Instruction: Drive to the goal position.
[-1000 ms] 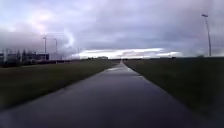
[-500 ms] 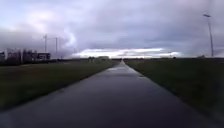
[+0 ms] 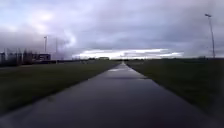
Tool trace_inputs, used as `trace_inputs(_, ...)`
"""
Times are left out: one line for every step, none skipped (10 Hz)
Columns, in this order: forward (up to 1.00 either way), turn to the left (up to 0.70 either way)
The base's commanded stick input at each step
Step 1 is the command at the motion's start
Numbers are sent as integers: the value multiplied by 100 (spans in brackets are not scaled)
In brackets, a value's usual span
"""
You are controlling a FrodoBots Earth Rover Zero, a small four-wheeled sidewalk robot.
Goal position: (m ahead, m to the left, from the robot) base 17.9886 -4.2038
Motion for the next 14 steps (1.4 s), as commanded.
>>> trace_inputs(70, 0)
trace_inputs(70, 0)
trace_inputs(70, 0)
trace_inputs(70, 0)
trace_inputs(70, 0)
trace_inputs(70, 0)
trace_inputs(70, 0)
trace_inputs(70, 0)
trace_inputs(70, 0)
trace_inputs(70, 0)
trace_inputs(70, 0)
trace_inputs(70, 0)
trace_inputs(70, 0)
trace_inputs(70, 0)
